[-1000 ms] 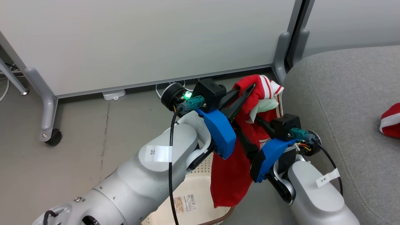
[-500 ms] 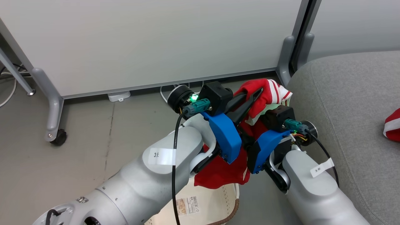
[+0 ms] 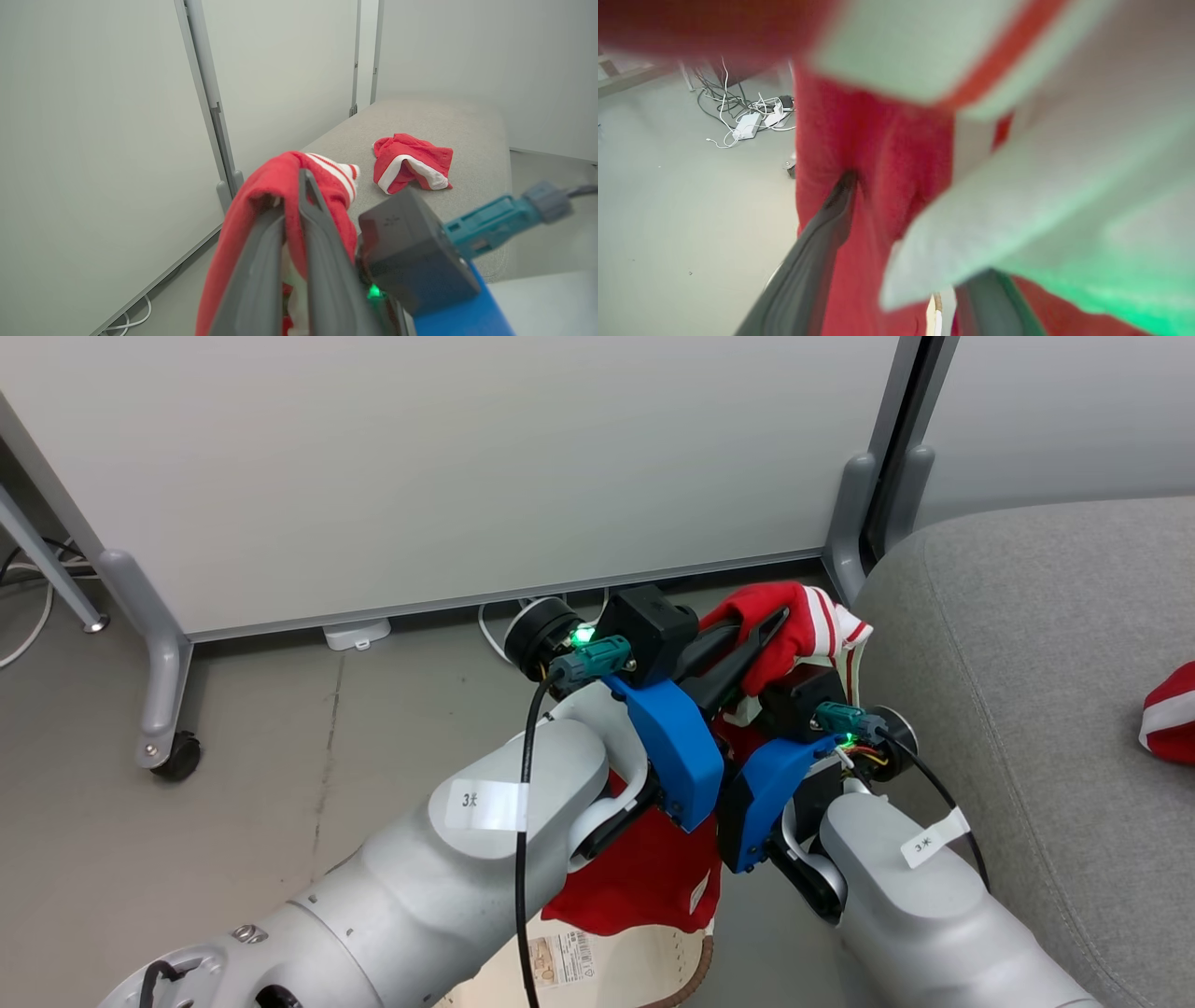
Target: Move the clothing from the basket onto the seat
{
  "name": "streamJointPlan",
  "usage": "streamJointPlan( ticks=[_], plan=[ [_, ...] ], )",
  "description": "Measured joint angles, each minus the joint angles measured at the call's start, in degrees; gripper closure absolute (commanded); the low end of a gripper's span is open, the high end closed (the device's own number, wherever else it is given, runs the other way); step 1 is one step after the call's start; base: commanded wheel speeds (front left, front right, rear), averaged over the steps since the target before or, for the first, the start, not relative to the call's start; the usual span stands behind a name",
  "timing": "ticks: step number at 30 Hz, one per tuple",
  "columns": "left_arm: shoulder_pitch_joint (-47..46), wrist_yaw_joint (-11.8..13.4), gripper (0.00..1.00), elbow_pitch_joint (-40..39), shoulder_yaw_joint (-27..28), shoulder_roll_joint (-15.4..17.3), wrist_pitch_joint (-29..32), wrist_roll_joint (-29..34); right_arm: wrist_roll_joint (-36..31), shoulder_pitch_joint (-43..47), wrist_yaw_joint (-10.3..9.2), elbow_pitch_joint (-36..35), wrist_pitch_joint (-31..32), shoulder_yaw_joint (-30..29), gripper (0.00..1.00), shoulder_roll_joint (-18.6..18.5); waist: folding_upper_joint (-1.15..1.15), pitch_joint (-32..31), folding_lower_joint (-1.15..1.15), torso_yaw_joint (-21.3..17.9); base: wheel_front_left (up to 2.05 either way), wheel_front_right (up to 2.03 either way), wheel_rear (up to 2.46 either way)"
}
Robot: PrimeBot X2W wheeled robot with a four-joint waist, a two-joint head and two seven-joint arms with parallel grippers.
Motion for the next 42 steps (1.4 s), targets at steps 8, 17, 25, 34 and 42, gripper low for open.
streamJointPlan(
  ticks=[8, 17, 25, 34, 42],
  plan=[
    [0.0, 0.0, 1.00, 0.2, -0.1, 0.0, 0.0, -0.1, 2.2, -1.2, 0.00, 2.0, -1.0, 1.9, 1.00, 0.0, 0.00, -0.1, 0.00, -0.2, 0.00, 0.00, 0.00],
    [0.0, 0.0, 1.00, 0.7, 0.2, 0.0, 0.0, -0.1, 3.6, -1.9, 0.00, 3.3, -1.8, 3.4, 1.00, -0.1, 0.00, -0.2, 0.00, -0.5, 0.00, 0.00, 0.00],
    [0.6, 0.3, 0.40, 1.9, 1.4, 0.0, 0.0, 0.2, 4.5, -2.3, 0.00, 3.7, -2.3, 4.4, 1.00, -0.3, 0.00, -0.2, 0.00, -0.8, 0.00, 0.00, 0.00],
    [4.8, 0.4, 0.00, 1.1, 6.9, 1.5, 0.0, 3.2, 4.4, -2.6, 0.00, 3.4, -2.7, 4.5, 1.00, -0.9, 0.00, 0.4, 0.00, -1.0, 0.00, 0.00, 0.00],
    [15.6, 2.4, 0.00, -8.0, 18.7, 6.7, -0.1, 11.1, 3.5, -2.7, 0.00, 2.0, -2.8, 3.5, 1.00, -1.4, 0.00, 0.9, 0.00, -0.9, 0.00, 0.00, 0.00]
  ],
)
